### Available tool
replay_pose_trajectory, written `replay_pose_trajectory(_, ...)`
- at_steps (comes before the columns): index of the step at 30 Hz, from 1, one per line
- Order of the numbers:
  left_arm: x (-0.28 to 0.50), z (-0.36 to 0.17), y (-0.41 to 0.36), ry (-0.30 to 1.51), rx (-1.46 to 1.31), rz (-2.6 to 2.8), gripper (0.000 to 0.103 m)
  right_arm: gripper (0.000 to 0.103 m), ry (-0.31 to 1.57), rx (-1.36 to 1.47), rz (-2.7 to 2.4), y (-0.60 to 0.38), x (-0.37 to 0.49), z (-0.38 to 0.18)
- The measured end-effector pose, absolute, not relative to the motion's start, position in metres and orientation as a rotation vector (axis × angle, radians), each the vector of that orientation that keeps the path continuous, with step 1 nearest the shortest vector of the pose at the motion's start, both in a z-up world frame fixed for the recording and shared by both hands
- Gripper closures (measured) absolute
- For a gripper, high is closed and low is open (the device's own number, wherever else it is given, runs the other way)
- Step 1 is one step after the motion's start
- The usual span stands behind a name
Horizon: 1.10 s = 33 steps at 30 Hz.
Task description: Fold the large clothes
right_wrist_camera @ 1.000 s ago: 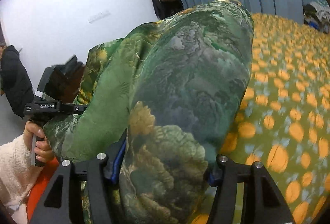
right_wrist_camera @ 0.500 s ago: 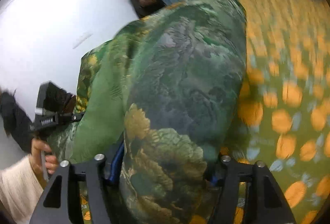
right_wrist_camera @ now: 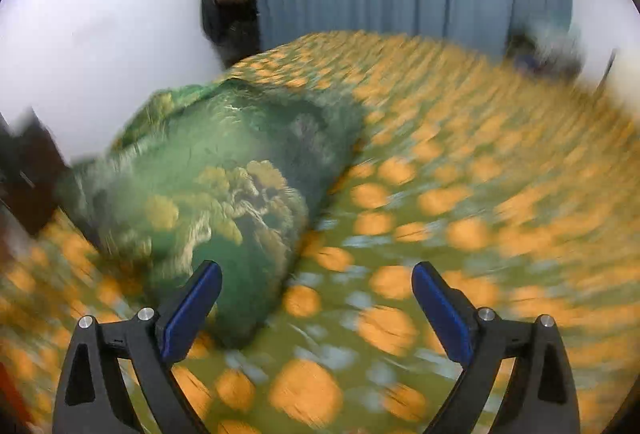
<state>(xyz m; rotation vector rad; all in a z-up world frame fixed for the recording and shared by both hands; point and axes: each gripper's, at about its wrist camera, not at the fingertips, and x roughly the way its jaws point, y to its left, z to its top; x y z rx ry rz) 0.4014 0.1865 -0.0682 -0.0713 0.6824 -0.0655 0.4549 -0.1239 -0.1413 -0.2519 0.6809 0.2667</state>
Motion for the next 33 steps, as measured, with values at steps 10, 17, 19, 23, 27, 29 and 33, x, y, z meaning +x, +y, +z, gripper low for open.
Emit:
replay_pose_trajectory(10, 0.368, -0.066, 0.123, 0.674, -0.049, -0.036, 0.000, 0.005, 0.585, -0.194, 0.177, -0.123, 0.389, -0.079)
replay_pose_trajectory(17, 0.331, -0.041, 0.108, 0.593, -0.034, 0.021, 0.000, 0.005, 0.509, -0.156, 0.167, -0.117, 0.340, -0.060)
replay_pose_trajectory(19, 0.318, -0.033, 0.105, 0.548, -0.013, 0.045, 0.000, 0.005, 0.425, -0.091, 0.149, -0.127, 0.322, -0.046)
replay_pose_trajectory(23, 0.301, -0.020, 0.095, 0.506, 0.001, 0.064, 0.000, 0.000, 0.444, -0.099, 0.152, -0.125, 0.317, -0.043)
replay_pose_trajectory(27, 0.296, -0.016, 0.087, 0.502, 0.015, 0.151, 0.000, 0.000, 0.513, -0.111, 0.113, -0.123, 0.317, -0.042)
replay_pose_trajectory(29, 0.292, -0.016, 0.084, 0.496, 0.013, 0.150, 0.000, 0.000, 0.521, -0.114, 0.105, -0.123, 0.315, -0.039)
replay_pose_trajectory(33, 0.288, -0.017, 0.079, 0.499, -0.006, 0.105, 0.000, 0.000, 0.559, -0.123, 0.085, -0.124, 0.312, -0.038)
